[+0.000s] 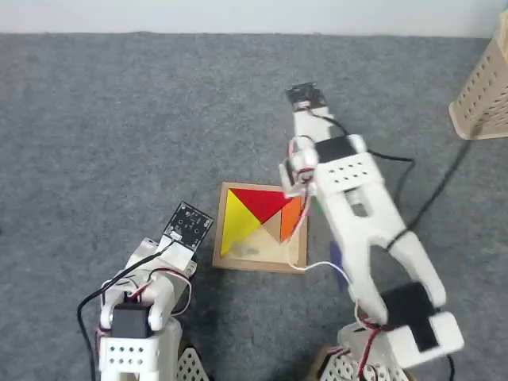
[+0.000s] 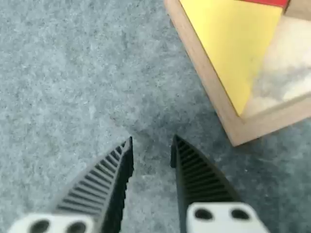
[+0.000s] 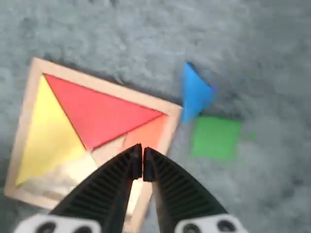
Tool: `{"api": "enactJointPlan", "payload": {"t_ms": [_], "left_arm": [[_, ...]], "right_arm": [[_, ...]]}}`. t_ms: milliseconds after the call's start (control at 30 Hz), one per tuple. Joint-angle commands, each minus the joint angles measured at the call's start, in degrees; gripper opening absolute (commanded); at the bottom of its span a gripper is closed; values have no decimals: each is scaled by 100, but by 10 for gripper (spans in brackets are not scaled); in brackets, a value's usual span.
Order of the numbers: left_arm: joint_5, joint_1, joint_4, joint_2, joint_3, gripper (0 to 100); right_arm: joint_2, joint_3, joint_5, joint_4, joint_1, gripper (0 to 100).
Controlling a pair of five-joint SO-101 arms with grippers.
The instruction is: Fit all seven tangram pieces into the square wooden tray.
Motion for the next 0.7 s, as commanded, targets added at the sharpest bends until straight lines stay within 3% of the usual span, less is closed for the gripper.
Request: {"api": "enactJointPlan", "payload": {"t_ms": [0, 133, 233, 500, 667], "left_arm": [[62, -26, -9, -123, -66, 119], [62, -26, -9, -123, -66, 119], [62, -26, -9, -123, -66, 119], [62, -35, -9, -123, -66, 119], [62, -35, -9, -123, -66, 119]], "right_arm": [[-505, -193, 677, 497, 462, 50], [-136, 35, 1275, 576, 954, 153], [171, 325, 1776, 163, 1007, 161], [1367, 88, 1371, -523, 954, 164], [2141, -387, 1363, -549, 945, 227]]}}
